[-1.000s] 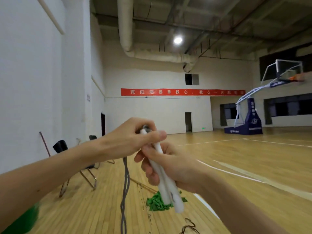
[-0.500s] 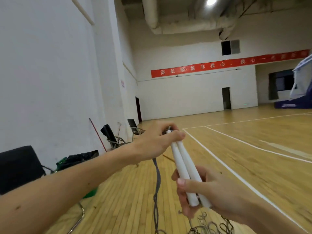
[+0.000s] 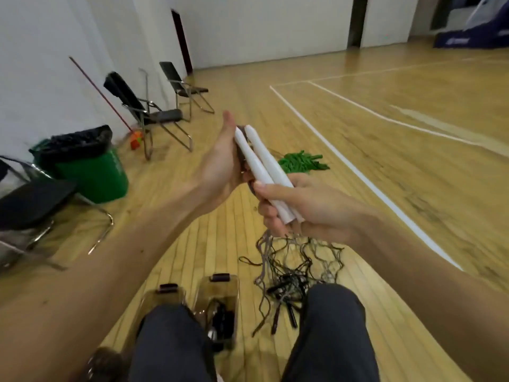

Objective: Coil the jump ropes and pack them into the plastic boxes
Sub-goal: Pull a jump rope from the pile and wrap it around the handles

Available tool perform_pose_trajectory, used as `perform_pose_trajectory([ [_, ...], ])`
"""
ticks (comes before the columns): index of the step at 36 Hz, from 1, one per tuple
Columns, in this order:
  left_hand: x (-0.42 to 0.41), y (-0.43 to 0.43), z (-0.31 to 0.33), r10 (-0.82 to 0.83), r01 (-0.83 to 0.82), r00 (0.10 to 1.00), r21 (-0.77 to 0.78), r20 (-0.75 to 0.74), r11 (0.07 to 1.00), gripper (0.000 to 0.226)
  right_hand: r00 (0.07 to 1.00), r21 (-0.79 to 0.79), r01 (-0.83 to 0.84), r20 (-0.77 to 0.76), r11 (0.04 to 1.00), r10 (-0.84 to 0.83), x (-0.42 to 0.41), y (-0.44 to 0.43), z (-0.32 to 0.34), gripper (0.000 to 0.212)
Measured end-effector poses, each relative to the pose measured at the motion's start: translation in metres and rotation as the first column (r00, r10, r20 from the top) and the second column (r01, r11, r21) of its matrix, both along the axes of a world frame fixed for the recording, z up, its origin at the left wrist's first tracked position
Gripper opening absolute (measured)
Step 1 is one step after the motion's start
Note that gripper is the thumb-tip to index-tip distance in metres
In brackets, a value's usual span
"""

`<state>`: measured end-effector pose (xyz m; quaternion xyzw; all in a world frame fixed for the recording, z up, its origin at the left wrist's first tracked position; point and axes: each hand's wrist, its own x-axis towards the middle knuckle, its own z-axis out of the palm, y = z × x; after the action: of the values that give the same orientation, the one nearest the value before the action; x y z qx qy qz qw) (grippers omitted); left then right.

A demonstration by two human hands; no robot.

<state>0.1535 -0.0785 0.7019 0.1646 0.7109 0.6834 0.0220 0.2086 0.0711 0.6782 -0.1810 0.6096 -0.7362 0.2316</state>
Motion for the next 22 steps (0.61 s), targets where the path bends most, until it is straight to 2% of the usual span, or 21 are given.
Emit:
perform_pose_trajectory([
  [2, 0.002, 0.007, -0.032, -0.006, 0.005, 0.998, 0.006, 0.063, 1.0, 0.05, 0.995, 0.009, 0.018, 0.099, 1.0, -0.018, 0.005, 0.004, -0.023, 0.013],
  [7, 0.004, 0.009, -0.094, 0.039, -0.011, 0.984, -0.16, 0.173, 0.987, 0.069, 0.949, -0.004, 0.057, 0.311, 0.998, -0.053, 0.012, 0.009, -0.074, 0.007],
  [10, 0.009, 0.003, -0.121, -0.077, 0.098, 0.964, -0.07, 0.254, 0.993, 0.082, 0.935, -0.019, 0.074, 0.35, 0.997, -0.063, 0.012, 0.007, -0.091, 0.013],
  [12, 0.015, 0.0, -0.139, -0.154, 0.156, 0.928, 0.021, 0.339, 0.987, 0.079, 0.932, -0.052, 0.095, 0.355, 0.994, -0.071, 0.012, 0.006, -0.093, 0.014],
  [15, 0.027, -0.002, -0.165, -0.201, 0.221, 0.909, -0.011, 0.366, 0.975, 0.082, 0.928, -0.099, 0.169, 0.352, 0.981, -0.124, 0.007, 0.006, -0.089, 0.017],
  [18, 0.037, -0.006, -0.176, -0.182, 0.207, 0.904, -0.025, 0.387, 0.978, 0.051, 0.929, -0.044, 0.222, 0.313, 0.974, -0.198, 0.001, 0.008, -0.09, 0.02],
  [20, 0.04, -0.011, -0.178, -0.161, 0.211, 0.924, -0.111, 0.347, 0.971, 0.033, 0.926, 0.039, 0.247, 0.283, 0.968, -0.248, -0.003, 0.01, -0.096, 0.021],
  [22, 0.037, -0.019, -0.174, -0.153, 0.223, 0.943, -0.222, 0.297, 0.949, 0.026, 0.922, 0.112, 0.277, 0.25, 0.954, -0.296, -0.008, 0.01, -0.1, 0.02],
])
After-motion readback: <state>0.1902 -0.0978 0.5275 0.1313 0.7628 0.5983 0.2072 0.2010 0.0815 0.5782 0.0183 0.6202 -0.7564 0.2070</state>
